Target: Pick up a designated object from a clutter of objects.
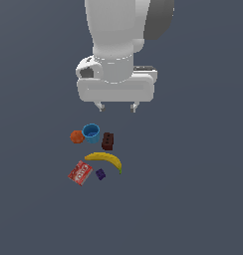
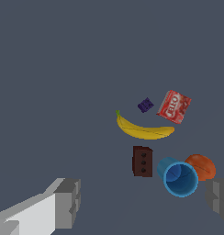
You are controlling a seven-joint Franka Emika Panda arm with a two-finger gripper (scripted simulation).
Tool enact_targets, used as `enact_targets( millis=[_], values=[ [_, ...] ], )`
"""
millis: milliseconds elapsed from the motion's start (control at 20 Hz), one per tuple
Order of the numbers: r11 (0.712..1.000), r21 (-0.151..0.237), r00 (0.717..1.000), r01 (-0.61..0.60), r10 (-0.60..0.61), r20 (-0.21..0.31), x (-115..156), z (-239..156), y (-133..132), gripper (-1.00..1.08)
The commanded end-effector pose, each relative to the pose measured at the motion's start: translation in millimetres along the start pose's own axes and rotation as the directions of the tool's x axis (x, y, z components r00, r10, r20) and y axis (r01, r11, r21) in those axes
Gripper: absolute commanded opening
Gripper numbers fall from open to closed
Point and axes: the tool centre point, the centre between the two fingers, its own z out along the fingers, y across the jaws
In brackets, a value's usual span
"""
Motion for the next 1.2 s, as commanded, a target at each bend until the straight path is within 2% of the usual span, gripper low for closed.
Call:
enact_targets(
  millis=[0, 250, 550, 900, 1150],
  values=[
    [1.0, -0.001, 1.0, -0.002, 0.003, 0.003, 0, 10, 3, 1.0],
    [1.0, -0.005, 1.0, -0.009, 0.009, 0.009, -2, 41, 12, 1.0],
    [1.0, -0.013, 1.0, -0.02, 0.02, 0.019, -12, 95, 27, 1.0],
    [0.999, -0.024, 0.999, -0.033, 0.034, 0.035, -37, 168, 48, 1.0],
    [0.999, -0.03, 0.998, -0.039, 0.041, 0.044, -57, 206, 59, 1.0]
  ],
)
